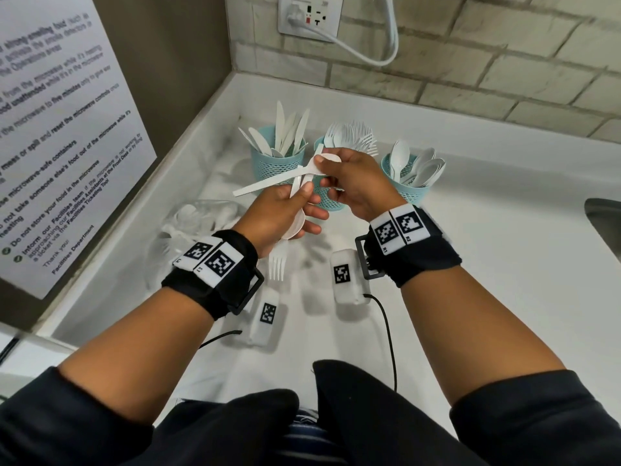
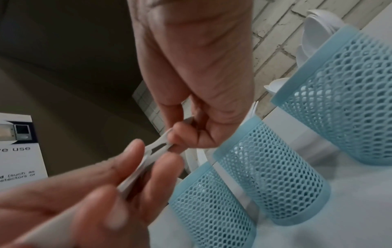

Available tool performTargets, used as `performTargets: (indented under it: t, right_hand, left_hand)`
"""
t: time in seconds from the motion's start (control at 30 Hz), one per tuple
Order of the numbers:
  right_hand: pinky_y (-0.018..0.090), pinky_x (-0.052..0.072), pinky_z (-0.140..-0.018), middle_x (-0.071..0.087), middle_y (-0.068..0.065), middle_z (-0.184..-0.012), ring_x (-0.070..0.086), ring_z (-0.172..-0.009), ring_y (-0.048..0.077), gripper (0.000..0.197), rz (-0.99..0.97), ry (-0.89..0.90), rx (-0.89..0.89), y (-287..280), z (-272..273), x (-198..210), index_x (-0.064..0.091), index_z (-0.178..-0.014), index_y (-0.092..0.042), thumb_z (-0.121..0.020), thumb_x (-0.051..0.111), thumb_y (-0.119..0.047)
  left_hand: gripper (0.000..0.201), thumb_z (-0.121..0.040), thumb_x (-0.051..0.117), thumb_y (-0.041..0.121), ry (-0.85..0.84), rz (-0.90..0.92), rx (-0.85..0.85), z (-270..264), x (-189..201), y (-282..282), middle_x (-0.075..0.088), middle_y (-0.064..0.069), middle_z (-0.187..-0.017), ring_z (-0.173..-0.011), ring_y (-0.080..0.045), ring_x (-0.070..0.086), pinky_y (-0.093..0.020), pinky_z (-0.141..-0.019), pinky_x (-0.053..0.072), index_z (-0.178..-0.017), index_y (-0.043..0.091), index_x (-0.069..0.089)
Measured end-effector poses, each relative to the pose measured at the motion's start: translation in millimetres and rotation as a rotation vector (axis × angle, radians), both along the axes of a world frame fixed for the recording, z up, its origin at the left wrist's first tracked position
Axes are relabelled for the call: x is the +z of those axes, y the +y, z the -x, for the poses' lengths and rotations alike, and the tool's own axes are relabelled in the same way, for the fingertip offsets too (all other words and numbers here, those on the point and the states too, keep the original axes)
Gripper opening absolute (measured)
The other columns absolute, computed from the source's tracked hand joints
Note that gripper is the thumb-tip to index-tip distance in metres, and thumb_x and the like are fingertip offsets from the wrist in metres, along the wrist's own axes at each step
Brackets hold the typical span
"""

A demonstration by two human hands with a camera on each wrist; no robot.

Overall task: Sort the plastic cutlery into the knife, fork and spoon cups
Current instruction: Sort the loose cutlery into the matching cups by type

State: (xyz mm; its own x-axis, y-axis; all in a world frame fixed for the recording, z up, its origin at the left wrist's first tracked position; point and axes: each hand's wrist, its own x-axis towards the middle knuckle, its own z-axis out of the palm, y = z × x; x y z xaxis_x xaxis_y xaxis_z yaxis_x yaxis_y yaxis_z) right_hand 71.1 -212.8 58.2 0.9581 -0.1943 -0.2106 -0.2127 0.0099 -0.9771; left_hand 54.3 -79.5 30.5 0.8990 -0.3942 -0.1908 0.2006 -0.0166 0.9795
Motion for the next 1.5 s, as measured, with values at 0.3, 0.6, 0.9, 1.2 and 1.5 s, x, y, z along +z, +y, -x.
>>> performTargets:
  t: [0.3, 0.6, 0.9, 1.2, 1.5]
  right_hand:
    - [0.011, 0.046, -0.042, 0.06, 0.0, -0.049, 0.055, -0.038, 0.003, 0.016, -0.224, 0.057, -0.18, -20, -1, -5, 0.055, -0.077, -0.007, -0.093, 0.053, -0.004]
    - [0.013, 0.043, -0.048, 0.055, -0.002, -0.067, 0.049, -0.053, 0.003, 0.007, -0.237, -0.142, -0.313, -48, 5, 7, 0.056, -0.09, -0.013, -0.092, 0.058, -0.019]
    - [0.019, 0.04, -0.048, 0.041, 0.0, -0.067, 0.041, -0.056, 0.009, 0.02, -0.378, -0.329, -0.342, -68, 4, 22, 0.056, -0.086, -0.013, -0.099, 0.042, -0.016]
    - [0.031, 0.041, -0.067, 0.059, 0.005, -0.07, 0.05, -0.064, 0.014, 0.029, 0.619, 0.019, 0.411, -31, 18, -2, 0.071, -0.088, -0.009, -0.091, 0.057, -0.034]
    - [0.018, 0.044, -0.051, 0.057, 0.003, -0.066, 0.052, -0.046, 0.004, 0.022, 0.338, 0.025, 0.35, -9, 20, -18, 0.057, -0.083, -0.011, -0.098, 0.045, -0.021]
  left_hand:
    - [0.013, -0.091, 0.056, 0.006, -0.018, 0.281, 0.276, -9, -3, 10, 0.069, -0.007, -0.079, -0.061, -0.008, 0.069, -0.014, -0.055, 0.052, -0.101, 0.0, 0.062]
    - [0.023, -0.095, 0.05, 0.025, -0.089, 0.169, 0.22, -12, 1, 17, 0.071, 0.001, -0.061, -0.049, -0.01, 0.065, -0.013, -0.05, 0.05, -0.086, 0.01, 0.064]
    - [0.027, -0.093, 0.053, 0.028, -0.136, -0.129, 0.059, -12, -3, 21, 0.07, -0.005, -0.069, -0.043, -0.006, 0.062, -0.011, -0.041, 0.043, -0.086, 0.006, 0.067]
    - [0.033, -0.092, 0.054, 0.034, -0.173, -0.155, 0.065, -14, 1, 8, 0.069, -0.002, -0.059, -0.042, -0.007, 0.061, -0.011, -0.039, 0.041, -0.076, 0.008, 0.067]
    - [0.036, -0.09, 0.054, 0.041, -0.123, -0.092, 0.195, -15, -5, 6, 0.07, -0.005, -0.065, -0.046, -0.01, 0.064, -0.012, -0.041, 0.041, -0.079, 0.009, 0.066]
